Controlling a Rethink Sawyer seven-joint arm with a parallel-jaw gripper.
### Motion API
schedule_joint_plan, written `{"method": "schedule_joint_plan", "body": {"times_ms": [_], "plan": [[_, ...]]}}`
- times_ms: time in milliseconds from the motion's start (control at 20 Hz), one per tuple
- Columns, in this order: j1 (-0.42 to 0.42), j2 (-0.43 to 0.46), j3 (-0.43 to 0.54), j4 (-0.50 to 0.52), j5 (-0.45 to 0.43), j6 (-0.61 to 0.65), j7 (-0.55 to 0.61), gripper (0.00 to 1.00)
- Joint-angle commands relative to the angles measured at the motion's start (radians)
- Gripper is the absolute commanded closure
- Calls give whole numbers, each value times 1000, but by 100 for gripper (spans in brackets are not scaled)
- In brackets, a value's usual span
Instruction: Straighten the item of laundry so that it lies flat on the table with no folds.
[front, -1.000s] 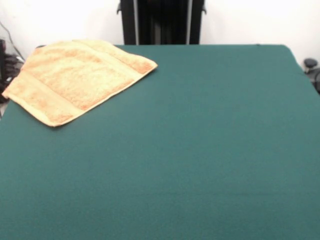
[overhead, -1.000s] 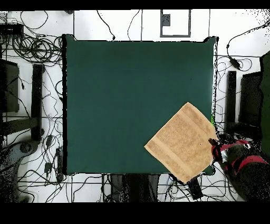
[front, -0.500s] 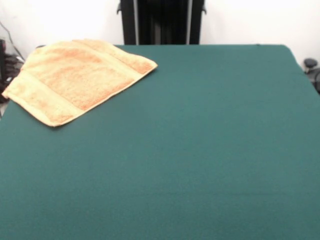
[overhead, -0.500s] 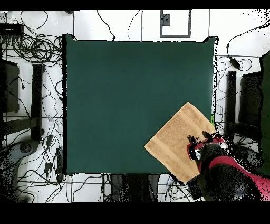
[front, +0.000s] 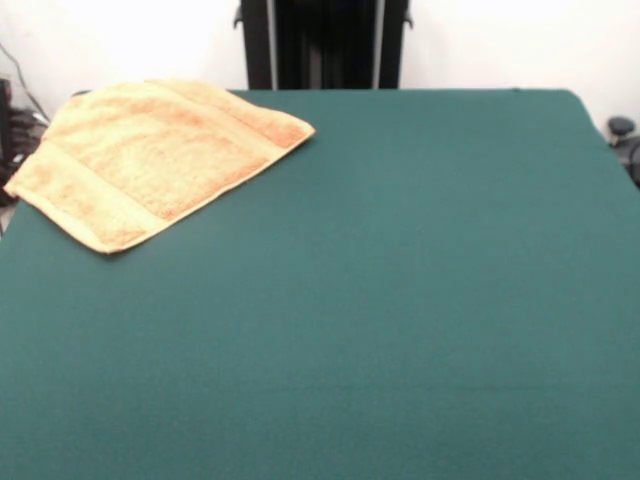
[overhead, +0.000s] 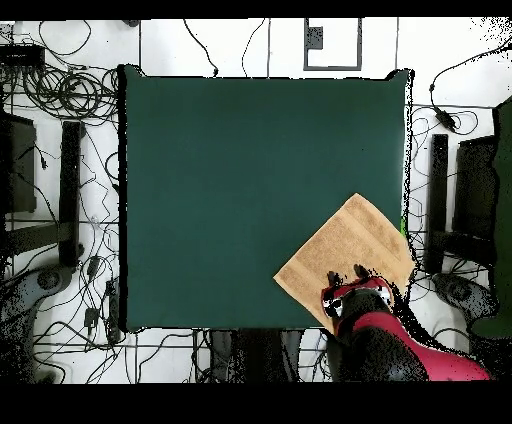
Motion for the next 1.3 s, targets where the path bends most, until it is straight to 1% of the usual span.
{"method": "schedule_joint_plan", "body": {"times_ms": [50,150,250,300,400,700,1000,1150,1300], "plan": [[239,26,-273,158,8,-100,448,0],[353,83,-414,128,-25,-152,484,0],[451,172,-546,96,-29,-235,482,0],[482,214,-590,86,-22,-271,474,0],[514,288,-640,71,-10,-338,452,0],[578,480,-731,15,-1,-492,435,0],[581,631,-737,-37,8,-615,425,0],[576,732,-737,-78,7,-679,424,0],[584,812,-745,-116,13,-737,421,0]]}}
